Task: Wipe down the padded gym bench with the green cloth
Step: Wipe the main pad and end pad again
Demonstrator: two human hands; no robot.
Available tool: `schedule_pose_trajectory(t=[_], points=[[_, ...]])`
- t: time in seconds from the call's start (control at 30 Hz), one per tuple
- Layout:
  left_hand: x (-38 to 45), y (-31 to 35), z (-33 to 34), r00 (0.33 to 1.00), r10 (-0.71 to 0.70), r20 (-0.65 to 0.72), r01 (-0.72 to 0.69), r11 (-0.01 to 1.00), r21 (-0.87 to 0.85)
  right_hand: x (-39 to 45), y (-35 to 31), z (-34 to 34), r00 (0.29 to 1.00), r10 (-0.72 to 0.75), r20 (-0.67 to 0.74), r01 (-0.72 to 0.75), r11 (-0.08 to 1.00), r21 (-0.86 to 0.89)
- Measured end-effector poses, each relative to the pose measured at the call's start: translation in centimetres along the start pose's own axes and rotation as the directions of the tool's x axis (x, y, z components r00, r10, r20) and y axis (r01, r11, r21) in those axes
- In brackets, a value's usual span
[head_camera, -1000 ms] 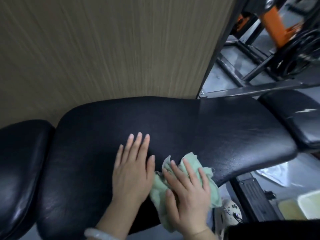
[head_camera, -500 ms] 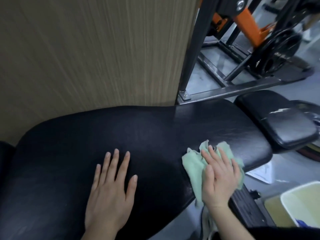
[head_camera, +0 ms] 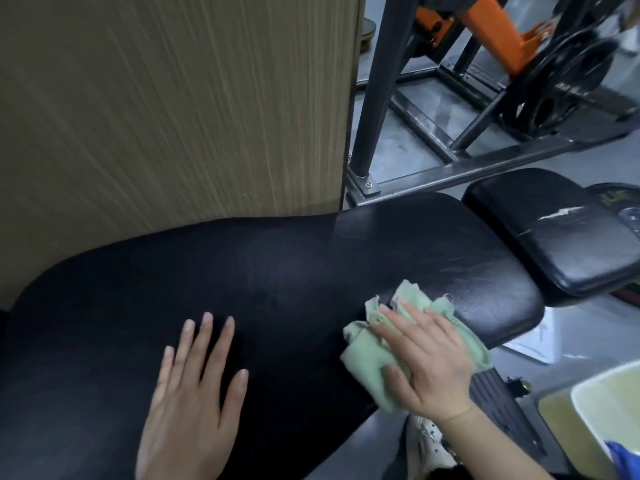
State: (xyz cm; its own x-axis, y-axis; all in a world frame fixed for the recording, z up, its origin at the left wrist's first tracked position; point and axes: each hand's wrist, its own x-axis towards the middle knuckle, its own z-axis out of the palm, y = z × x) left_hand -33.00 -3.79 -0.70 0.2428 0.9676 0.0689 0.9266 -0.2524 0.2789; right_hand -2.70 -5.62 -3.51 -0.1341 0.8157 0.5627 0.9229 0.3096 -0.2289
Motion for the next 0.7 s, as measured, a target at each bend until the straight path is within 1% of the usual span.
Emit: schedule_pose_trajectory(t=[0.1,0.2,0.27,0.3,0.33,0.37,0.4,0.43,0.47,0.53,0.6,0.63,0.7], points=[[0.1,0.1,-0.1,1.0,-0.008,-0.005,0.008,1.0,-0.001,-0.3,2.3,-0.7,1.0,0.006,-0.011,-0.007,0.996,-0.09],[0.2,0.1,0.0,0.999,-0.026,0.018,0.026,1.0,0.005,-0.1,4.8,-2.4,0.999,0.039,0.031,-0.035,0.992,-0.125],[0.1,0.1,0.0,0.999,-0.028,0.028,0.027,0.999,0.038,-0.1,5.9,-3.2,0.993,0.107,0.056,-0.099,0.986,-0.133],[0.1,0.1,0.0,0.999,-0.03,0.029,0.029,0.998,0.058,0.0,6.0,-3.4,0.981,0.189,0.045,-0.181,0.974,-0.136],[0.0,0.2,0.1,0.999,-0.034,0.027,0.032,0.997,0.074,0.3,5.5,-3.3,0.951,0.308,0.017,-0.303,0.942,-0.142],[0.0,0.2,0.1,0.999,-0.038,0.028,0.035,0.996,0.083,0.7,4.5,-3.0,0.894,0.447,-0.017,-0.444,0.883,-0.153],[0.0,0.1,0.1,0.999,-0.04,0.029,0.038,0.995,0.09,1.2,3.1,-2.4,0.82,0.57,-0.04,-0.568,0.805,-0.168],[0.0,0.1,0.1,0.999,-0.043,0.025,0.04,0.995,0.096,1.9,1.2,-1.6,0.758,0.651,-0.033,-0.644,0.74,-0.193],[0.0,0.1,0.1,0.999,-0.046,0.014,0.044,0.994,0.103,2.7,-1.1,-0.7,0.741,0.672,0.0,-0.655,0.722,-0.223],[0.1,0.2,0.1,0.999,-0.046,0.008,0.045,0.993,0.112,4.0,-5.7,1.0,0.797,0.595,0.106,-0.555,0.79,-0.262],[0.1,0.2,0.1,0.999,-0.047,0.017,0.044,0.991,0.13,4.7,-8.9,1.8,0.855,0.479,0.2,-0.434,0.871,-0.231],[0.0,0.1,0.1,0.999,-0.047,0.018,0.044,0.989,0.142,4.9,-9.3,1.7,0.871,0.419,0.257,-0.38,0.905,-0.191],[0.0,0.2,0.2,0.999,-0.036,0.027,0.031,0.988,0.15,4.8,-7.0,0.8,0.888,0.266,0.374,-0.254,0.964,-0.083]])
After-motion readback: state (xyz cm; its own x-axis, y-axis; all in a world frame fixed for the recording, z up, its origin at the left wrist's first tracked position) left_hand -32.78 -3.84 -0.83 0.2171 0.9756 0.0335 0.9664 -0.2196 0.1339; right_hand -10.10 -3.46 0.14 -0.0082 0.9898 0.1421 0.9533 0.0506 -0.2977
